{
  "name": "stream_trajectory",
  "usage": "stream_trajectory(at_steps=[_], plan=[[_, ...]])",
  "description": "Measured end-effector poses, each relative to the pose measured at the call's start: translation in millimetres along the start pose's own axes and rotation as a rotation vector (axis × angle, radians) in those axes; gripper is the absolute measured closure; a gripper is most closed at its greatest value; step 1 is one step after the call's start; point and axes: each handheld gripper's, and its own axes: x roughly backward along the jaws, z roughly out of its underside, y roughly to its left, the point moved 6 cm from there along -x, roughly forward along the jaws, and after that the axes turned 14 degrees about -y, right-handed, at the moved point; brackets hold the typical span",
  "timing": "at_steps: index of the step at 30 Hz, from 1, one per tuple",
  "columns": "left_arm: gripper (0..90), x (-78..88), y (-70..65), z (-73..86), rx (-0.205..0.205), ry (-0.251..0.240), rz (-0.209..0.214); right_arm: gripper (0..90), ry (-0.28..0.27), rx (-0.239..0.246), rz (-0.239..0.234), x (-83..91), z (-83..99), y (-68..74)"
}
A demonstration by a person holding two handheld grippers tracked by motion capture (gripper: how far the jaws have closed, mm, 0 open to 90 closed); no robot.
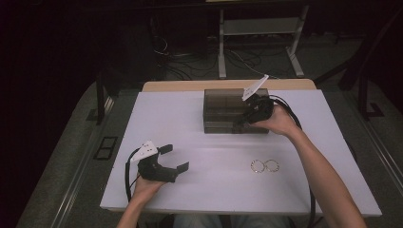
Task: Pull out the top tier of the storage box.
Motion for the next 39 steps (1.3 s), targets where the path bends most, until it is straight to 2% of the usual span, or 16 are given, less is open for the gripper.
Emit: stream_trajectory(at_steps=[20, 28, 39], plan=[[0.0, -0.2, -0.1, 0.1, 0.000, 0.002, -0.001, 83.7, -0.022, -0.001, -0.040, 1.7, 2.5, 0.6], [0.0, -0.1, -0.1, 0.5, -0.004, 0.007, 0.000, 83.7, -0.040, -0.017, -0.054, 4.6, 6.1, 5.3], [0.0, -0.5, -0.7, 0.6, -0.003, 0.006, -0.001, 84.0, -0.041, -0.009, -0.058, 5.9, 8.4, 15.7]])
